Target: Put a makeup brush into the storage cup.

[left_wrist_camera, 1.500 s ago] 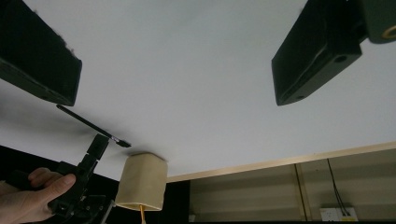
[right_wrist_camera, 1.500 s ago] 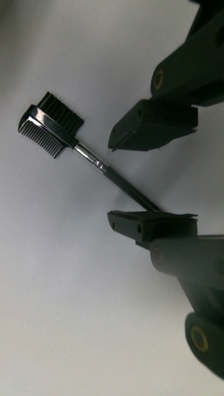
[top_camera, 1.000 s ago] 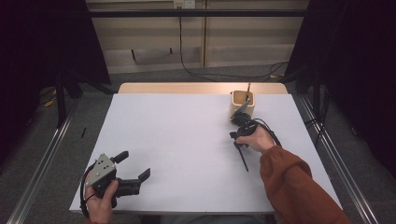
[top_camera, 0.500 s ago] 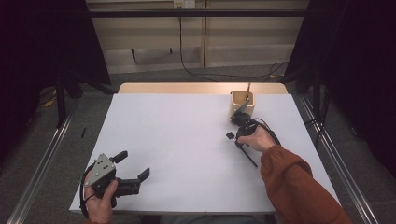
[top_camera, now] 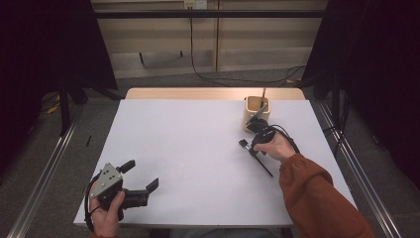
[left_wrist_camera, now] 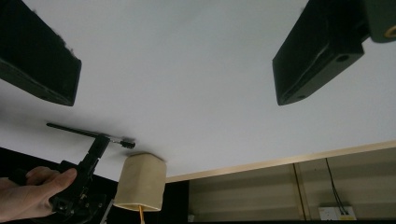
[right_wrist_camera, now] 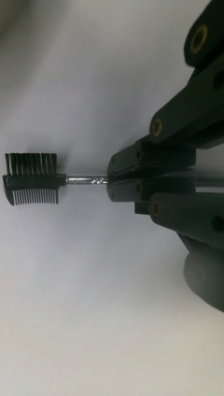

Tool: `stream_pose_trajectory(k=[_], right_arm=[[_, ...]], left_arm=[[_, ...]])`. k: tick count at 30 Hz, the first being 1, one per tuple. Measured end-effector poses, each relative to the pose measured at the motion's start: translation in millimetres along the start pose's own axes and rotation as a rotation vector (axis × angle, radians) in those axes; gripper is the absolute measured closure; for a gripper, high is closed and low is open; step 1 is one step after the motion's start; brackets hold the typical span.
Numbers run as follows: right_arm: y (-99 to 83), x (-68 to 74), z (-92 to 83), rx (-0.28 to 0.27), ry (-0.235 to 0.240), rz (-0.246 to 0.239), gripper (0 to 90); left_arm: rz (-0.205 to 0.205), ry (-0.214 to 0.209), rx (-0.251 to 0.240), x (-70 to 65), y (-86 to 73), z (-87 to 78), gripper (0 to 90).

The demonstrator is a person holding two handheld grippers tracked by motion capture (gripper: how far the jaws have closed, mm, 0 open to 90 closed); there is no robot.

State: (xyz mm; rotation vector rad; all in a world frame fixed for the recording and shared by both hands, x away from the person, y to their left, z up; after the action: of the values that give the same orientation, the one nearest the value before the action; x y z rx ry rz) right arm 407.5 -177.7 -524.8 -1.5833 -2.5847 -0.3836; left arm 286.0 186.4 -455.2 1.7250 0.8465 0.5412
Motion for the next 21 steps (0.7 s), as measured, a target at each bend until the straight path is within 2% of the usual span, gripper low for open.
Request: stream_pose_trajectory(k=[8, 13, 21], right_arm=[[0.0, 5.3, -15.2, -0.072, 0.052, -0.022, 86.1], [-2.9, 6.0, -23.1, -0.113, 0.071, -0.046, 86.1], [-7.1, 7.9, -35.0, -0.2, 0.106, -0.069, 86.1]], left_arm=[[-0.006, 0.0, 0.002, 0.7, -0.4, -0.1, 1.2], [-0.005, 0.018, -0.003, 2.1, 0.2, -0.9, 1.1], [-0.008, 0.013, -0.004, 1.9, 0.2, -0.9, 1.2]])
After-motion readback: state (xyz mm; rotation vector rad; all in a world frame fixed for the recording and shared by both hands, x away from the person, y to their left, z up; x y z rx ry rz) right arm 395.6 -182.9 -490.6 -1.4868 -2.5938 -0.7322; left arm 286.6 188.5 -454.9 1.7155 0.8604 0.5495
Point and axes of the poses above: each handheld gripper's, and its own axes: z roughly forward along the jaws, y roughly out of its top, x roughly to its left, the point moved 8 cm from there along z, roughly forward along the jaws, and after that the axes turned 2 degrees about y, right-handed, at the moved point
